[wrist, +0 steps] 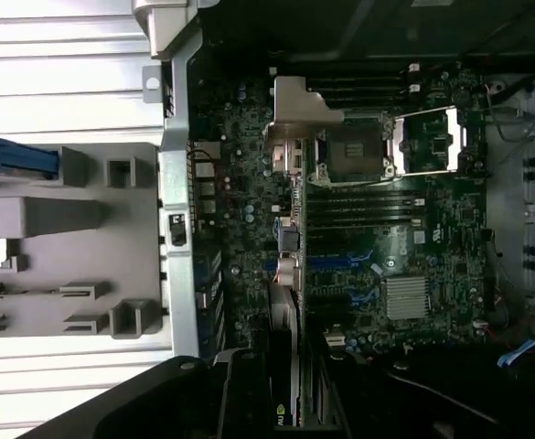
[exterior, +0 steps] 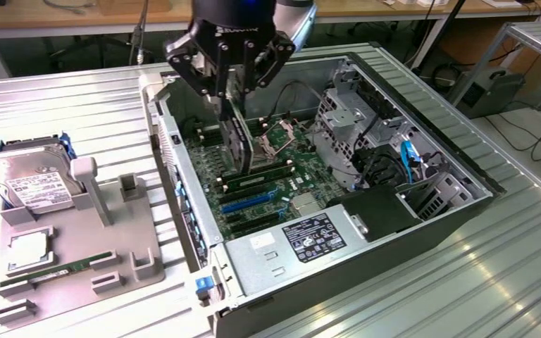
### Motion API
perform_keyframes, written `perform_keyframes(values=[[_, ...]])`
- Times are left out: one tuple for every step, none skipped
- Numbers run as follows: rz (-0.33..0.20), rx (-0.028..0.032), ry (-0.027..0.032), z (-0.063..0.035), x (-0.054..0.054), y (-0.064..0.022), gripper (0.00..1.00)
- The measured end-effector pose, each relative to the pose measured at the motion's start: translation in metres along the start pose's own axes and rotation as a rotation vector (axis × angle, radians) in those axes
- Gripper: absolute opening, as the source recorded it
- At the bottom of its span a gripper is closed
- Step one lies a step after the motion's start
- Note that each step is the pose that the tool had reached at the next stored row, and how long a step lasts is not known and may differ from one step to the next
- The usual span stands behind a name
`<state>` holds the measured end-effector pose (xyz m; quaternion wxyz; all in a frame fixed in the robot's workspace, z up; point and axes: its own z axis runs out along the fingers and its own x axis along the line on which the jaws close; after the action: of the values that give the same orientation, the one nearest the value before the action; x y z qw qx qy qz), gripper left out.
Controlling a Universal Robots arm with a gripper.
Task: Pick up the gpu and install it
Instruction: 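Pick up the gpu and move the gpu toward the slot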
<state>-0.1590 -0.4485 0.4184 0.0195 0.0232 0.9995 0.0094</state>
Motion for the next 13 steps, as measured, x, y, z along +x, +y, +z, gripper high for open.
perform_keyframes(values=[[0.0,0.0001,0.0,0.0022,-0.005,0.0002,0.26],[0.0,0.0001,0.0,0.0042,-0.009,0.0004,0.26],[0.0,0.0003,0.0,0.0079,-0.018,0.0007,0.26],[0.0,0.0004,0.0001,0.0095,-0.021,0.0008,0.26],[0.0,0.0003,0.0001,0.0115,-0.026,0.001,0.26],[0.0,0.0002,0.0005,0.0143,-0.032,0.0012,0.26],[0.0,0.0003,0.001,0.0162,-0.036,0.0014,0.26],[0.0,0.0006,0.0024,0.0188,-0.042,0.0016,0.26],[0.0,0.0005,0.0039,0.0211,-0.048,0.0019,0.26],[0.0,0.0005,0.0056,0.0229,-0.052,0.002,0.26],[0.0,0.0007,0.0086,0.0253,-0.059,0.0023,0.26],[0.0,0.0008,0.011,0.0271,-0.064,0.0025,0.26],[0.0,0.0009,0.0133,0.0288,-0.068,0.0027,0.26]])
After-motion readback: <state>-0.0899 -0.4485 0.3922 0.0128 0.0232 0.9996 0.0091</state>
